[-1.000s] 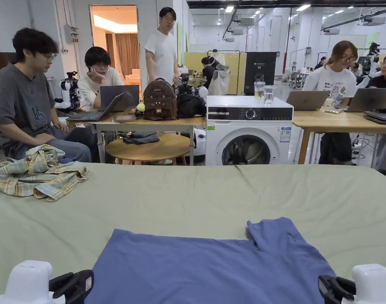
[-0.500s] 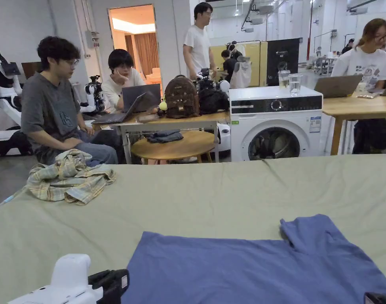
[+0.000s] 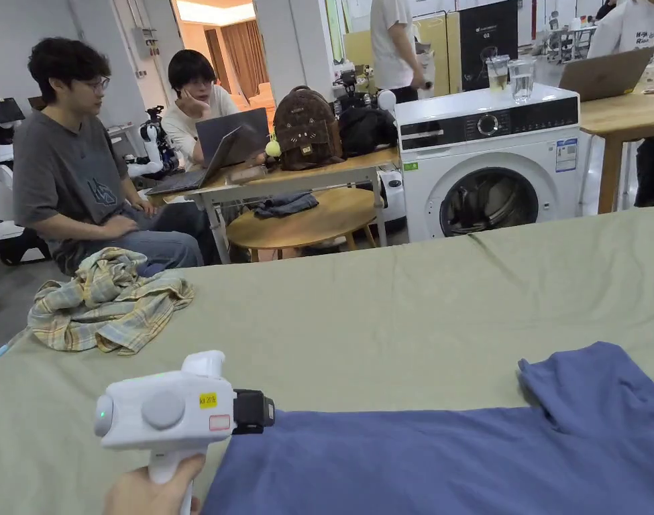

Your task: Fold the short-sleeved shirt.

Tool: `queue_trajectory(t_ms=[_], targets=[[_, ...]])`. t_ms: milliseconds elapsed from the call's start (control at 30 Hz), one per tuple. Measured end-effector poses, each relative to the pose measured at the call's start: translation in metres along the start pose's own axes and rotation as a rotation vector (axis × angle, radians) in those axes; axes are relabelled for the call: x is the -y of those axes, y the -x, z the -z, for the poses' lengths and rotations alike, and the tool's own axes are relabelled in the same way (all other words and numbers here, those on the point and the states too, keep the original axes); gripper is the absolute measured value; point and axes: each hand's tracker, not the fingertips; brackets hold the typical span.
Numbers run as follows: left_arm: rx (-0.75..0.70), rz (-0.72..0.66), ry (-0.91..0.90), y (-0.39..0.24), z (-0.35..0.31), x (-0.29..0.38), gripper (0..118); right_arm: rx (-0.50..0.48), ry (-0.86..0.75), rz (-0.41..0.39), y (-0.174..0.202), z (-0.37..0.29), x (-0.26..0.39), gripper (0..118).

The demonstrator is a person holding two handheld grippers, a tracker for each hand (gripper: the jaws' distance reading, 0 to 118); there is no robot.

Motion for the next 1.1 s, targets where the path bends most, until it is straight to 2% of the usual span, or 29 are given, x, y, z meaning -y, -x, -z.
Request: queue_trajectory(t_ms=[67, 100, 200, 267, 333, 400, 433, 533, 567, 600, 633, 700, 767, 900, 967, 1033, 1067, 1100], targets=[[-0.014, -0.092, 0.064, 0.011, 0.038, -0.014, 51, 0.001, 0.008, 0.019, -0.008, 0.002, -0.005, 0], [-0.035, -0.095, 0.092, 0.015, 0.051, -0.016, 51, 0.004, 0.01, 0.023, -0.011, 0.002, -0.007, 0], [-0.184, -0.016, 0.146, 0.022, 0.081, -0.02, 51, 0.05, 0.024, -0.004, -0.021, 0.005, -0.012, 0], [-0.14, -0.024, 0.136, 0.024, 0.088, -0.018, 50, 0.067, 0.039, -0.016, -0.03, 0.009, -0.017, 0], [-0.156, -0.018, 0.126, 0.016, 0.089, -0.014, 41, 0.084, 0.044, -0.003, -0.037, 0.013, -0.021, 0], [-0.187, 0.122, 0.147, 0.009, 0.088, -0.015, 39, 0.067, 0.047, 0.038, -0.044, 0.019, -0.03, 0], [-0.178, 0.148, 0.154, 0.006, 0.089, -0.016, 35, 0.058, 0.047, 0.048, -0.047, 0.025, -0.038, 0], [-0.184, 0.171, 0.173, -0.002, 0.091, -0.017, 9, 0.073, 0.072, 0.05, -0.056, 0.055, -0.078, 1], [-0.173, 0.17, 0.18, -0.005, 0.093, -0.018, 1, 0.079, 0.109, 0.05, -0.06, 0.071, -0.096, 12], [-0.178, 0.171, 0.183, -0.009, 0.095, -0.017, 0, 0.086, 0.153, 0.048, -0.067, 0.087, -0.11, 39], [-0.194, 0.181, 0.189, -0.015, 0.092, -0.013, 0, 0.099, 0.195, 0.04, -0.072, 0.109, -0.126, 57], [-0.197, 0.145, 0.216, -0.014, 0.094, -0.015, 0, 0.139, 0.241, 0.009, -0.081, 0.154, -0.151, 61], [-0.174, 0.078, 0.249, -0.009, 0.092, -0.02, 0, 0.196, 0.292, 0.018, -0.091, 0.196, -0.167, 61], [-0.151, 0.061, 0.272, -0.005, 0.091, -0.024, 0, 0.159, 0.413, 0.105, -0.116, 0.259, -0.18, 61], [-0.146, 0.06, 0.259, -0.005, 0.089, -0.019, 0, 0.202, 0.515, 0.087, -0.118, 0.279, -0.175, 61], [-0.139, 0.045, 0.23, -0.001, 0.089, -0.016, 0, 0.221, 0.584, 0.037, -0.116, 0.287, -0.161, 48], [-0.134, 0.022, 0.218, 0.001, 0.088, -0.014, 0, 0.267, 0.541, -0.017, -0.11, 0.285, -0.16, 32], [-0.13, 0.01, 0.207, 0.002, 0.087, -0.013, 0, 0.29, 0.489, -0.021, -0.105, 0.28, -0.162, 0]])
